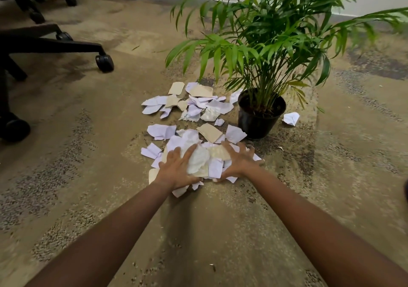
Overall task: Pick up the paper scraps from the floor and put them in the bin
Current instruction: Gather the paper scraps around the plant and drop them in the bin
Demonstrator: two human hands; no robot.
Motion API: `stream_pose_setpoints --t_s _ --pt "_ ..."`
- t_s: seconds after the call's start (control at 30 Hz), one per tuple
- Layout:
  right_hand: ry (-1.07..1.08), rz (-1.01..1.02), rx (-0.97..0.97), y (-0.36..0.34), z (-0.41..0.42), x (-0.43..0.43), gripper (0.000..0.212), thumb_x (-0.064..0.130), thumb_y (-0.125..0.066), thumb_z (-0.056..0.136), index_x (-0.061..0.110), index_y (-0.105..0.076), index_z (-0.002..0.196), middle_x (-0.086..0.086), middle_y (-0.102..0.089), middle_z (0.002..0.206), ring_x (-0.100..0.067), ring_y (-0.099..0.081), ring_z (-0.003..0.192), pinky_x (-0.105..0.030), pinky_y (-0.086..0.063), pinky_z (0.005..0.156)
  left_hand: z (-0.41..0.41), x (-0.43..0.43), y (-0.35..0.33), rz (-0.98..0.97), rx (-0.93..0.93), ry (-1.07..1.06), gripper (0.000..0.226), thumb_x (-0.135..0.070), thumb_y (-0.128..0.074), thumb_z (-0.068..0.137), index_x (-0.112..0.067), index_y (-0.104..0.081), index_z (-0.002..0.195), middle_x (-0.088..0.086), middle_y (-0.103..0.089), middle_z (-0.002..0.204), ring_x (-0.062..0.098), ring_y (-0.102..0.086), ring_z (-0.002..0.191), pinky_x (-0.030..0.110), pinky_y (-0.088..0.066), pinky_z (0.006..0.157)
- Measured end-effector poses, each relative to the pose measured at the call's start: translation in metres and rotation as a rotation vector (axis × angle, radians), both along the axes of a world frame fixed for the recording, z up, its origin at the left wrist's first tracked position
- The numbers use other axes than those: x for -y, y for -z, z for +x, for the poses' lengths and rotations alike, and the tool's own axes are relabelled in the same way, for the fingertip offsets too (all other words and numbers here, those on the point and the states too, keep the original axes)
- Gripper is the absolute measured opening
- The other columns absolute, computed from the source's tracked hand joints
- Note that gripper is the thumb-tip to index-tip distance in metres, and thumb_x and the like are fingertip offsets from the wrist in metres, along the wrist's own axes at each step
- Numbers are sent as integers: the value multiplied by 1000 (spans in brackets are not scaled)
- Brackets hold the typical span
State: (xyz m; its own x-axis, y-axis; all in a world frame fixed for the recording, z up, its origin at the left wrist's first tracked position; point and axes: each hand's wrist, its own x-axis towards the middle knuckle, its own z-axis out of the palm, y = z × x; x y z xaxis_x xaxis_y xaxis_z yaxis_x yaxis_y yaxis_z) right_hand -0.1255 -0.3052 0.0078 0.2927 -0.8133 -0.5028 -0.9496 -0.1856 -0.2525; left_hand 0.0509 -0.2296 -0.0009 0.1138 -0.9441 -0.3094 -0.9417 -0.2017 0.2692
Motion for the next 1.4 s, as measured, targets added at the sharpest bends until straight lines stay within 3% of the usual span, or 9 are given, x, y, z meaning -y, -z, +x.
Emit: stream_pose_setpoints --t_s 0.17,0.4,0.5,0.63,0.9,1.0,1.13,1.27,1.4 --pt "-159 -61 -9 -1 10 -5 111 50 -79 63 42 -5 146 -14 -1 155 -42 -1 142 -65 -21 109 -3 -3 -2 -61 -21 28 91 -44 -64 82 -32 -5 149 9 -26 148 29 -24 138 50 -30 109" --pt "-265 -109 141 4 12 -12 72 39 -66 79 30 -31 141 -14 -25 145 -33 -22 136 -46 -37 107 -26 -8 -6 -110 -242 66 70 -23 -67 83 -19 -30 142 14 -39 137 30 -43 126 35 -39 103" --pt "-335 -218 122 2 6 -20 53 20 -58 86 19 -40 136 -17 -31 136 -35 -31 129 -43 -46 95 -34 -10 -11 -128 -295 60 56 -16 -61 88 -16 -37 138 15 -41 136 28 -48 121 28 -40 98" --pt "-394 -331 88 -6 -5 -28 48 3 -58 82 8 -45 128 -18 -40 134 -33 -41 124 -39 -46 91 -43 -11 -20 -112 -324 84 47 -14 -59 89 -10 -42 132 17 -46 130 29 -48 117 32 -41 94" --pt "-300 -437 166 -43 -47 -27 27 17 -56 89 14 -59 115 -13 -64 110 -30 -61 102 -33 -47 81 -71 -1 -57 -227 -539 87 26 -14 -61 89 0 -57 110 14 -63 111 26 -57 101 24 -36 74" --pt "-236 -462 244 -59 -70 -26 34 7 -56 85 16 -62 116 -13 -66 107 -30 -61 99 -32 -48 77 -88 2 -70 -243 -595 116 15 -13 -60 89 -4 -57 101 13 -61 97 21 -54 88 24 -30 61" --pt "-144 -522 221 -76 -100 -25 31 6 -48 87 10 -61 114 -18 -67 105 -32 -62 94 -38 -49 75 -111 11 -91 -287 -693 119 10 -12 -61 89 -12 -51 89 -2 -51 74 19 -48 75 23 -36 57" --pt "-57 -536 226 -100 -130 -25 24 7 -48 87 6 -63 106 -21 -69 99 -34 -64 90 -38 -49 71 -133 19 -111 -318 -772 104 13 -15 -60 90 -8 -59 102 0 -56 80 18 -51 76 24 -36 58" --pt "19 -613 253 -130 -159 -29 25 7 -50 87 6 -64 107 -19 -69 103 -33 -63 95 -36 -47 72 -160 23 -136 -362 -903 123 5 -14 -60 91 -15 -56 95 -1 -58 80 17 -52 79 25 -38 63"
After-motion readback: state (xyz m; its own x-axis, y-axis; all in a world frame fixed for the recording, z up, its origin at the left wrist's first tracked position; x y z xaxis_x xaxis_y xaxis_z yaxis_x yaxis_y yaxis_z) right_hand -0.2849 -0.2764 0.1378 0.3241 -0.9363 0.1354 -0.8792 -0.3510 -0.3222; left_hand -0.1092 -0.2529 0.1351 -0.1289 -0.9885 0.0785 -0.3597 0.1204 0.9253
